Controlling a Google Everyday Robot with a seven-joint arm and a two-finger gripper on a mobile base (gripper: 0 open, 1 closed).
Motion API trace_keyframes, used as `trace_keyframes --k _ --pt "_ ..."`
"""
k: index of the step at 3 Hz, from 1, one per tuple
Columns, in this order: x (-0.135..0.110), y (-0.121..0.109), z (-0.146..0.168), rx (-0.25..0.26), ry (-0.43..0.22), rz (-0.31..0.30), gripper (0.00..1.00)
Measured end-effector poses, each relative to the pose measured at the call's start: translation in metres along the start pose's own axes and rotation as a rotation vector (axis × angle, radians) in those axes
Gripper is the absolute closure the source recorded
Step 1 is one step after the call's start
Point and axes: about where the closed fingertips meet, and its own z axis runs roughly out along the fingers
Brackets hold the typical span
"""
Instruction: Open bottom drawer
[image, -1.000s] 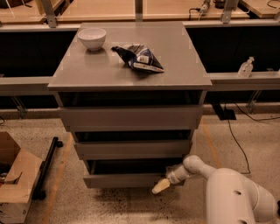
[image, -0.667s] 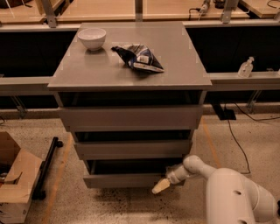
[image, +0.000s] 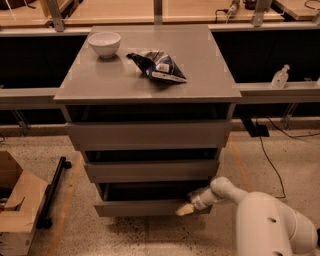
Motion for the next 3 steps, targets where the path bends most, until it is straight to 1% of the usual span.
trace_keyframes --k 1,2,3 --pt "-0.001 0.001 -0.002 0.000 0.000 0.000 0.62" --pt "0.029 0.013 -0.005 -0.014 0.062 0.093 0.85" --pt "0.050 0.025 -0.005 -0.029 0.105 0.165 0.88"
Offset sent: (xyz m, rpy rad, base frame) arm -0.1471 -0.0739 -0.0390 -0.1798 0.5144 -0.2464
